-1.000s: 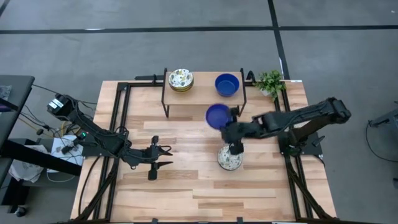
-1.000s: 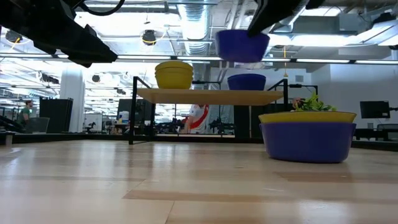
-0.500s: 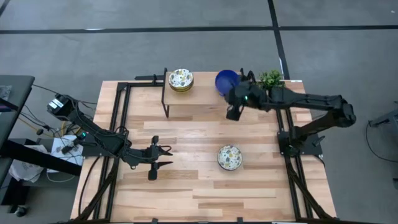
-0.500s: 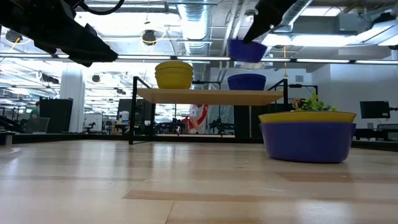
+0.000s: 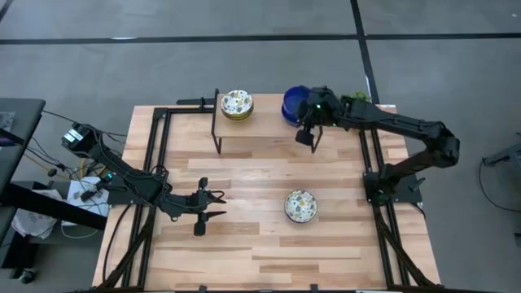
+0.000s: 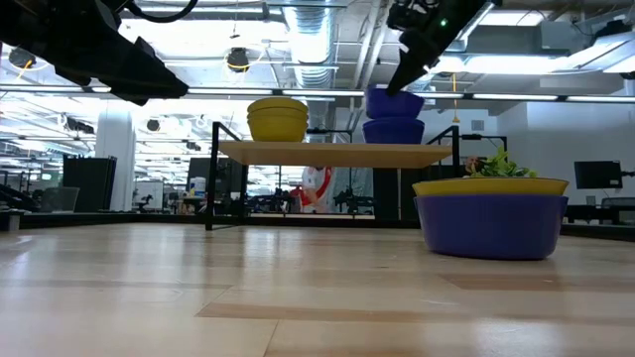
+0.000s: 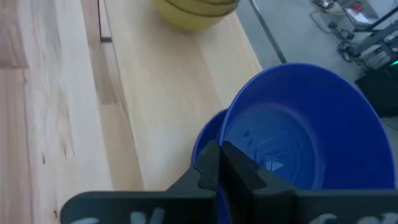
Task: Pick & Place Mini bowls
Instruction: Stack the blue bowl on top of the blue bowl on the shelf, then stack the white patterned bowl on top of the white patterned bowl on the shelf
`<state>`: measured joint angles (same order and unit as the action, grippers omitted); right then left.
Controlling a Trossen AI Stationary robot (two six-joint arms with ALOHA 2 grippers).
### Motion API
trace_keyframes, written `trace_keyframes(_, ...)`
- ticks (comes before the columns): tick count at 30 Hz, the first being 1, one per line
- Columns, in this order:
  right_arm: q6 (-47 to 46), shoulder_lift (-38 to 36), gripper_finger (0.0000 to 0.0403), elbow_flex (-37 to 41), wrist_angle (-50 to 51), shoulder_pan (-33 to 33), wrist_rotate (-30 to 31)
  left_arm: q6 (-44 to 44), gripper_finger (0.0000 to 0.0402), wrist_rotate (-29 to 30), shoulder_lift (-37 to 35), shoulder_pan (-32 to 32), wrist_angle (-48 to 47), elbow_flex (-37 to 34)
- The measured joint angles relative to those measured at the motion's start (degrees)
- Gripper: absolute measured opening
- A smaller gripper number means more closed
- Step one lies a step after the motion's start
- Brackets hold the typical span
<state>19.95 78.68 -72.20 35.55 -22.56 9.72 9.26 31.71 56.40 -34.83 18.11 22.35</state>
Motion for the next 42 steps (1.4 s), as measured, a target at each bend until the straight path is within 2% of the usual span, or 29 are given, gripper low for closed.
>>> trace_keyframes(12, 0.04, 3.03, 0.0004, 0.00, 0.48, -0.47, -1.01, 0.00, 0.0145, 0.01, 0.00, 0.00, 0.00, 0.00)
trace_keyframes(26, 0.02, 3.10, 0.0071, 0.09, 1.84, -0.36, -0.75, 0.02, 0.0145, 0.02, 0.00, 0.00, 0.00, 0.00)
trace_keyframes(35, 0.09, 3.06, 0.0074, 0.09, 1.72, -0.36, -0.44, 0.02, 0.0145, 0.01, 0.00, 0.00, 0.00, 0.00)
trace_keyframes(42, 0.04, 0.36, 0.0074, 0.09, 1.83, 0.61, -0.53, 0.02, 0.0145, 0.01, 0.00, 0.00, 0.00, 0.00)
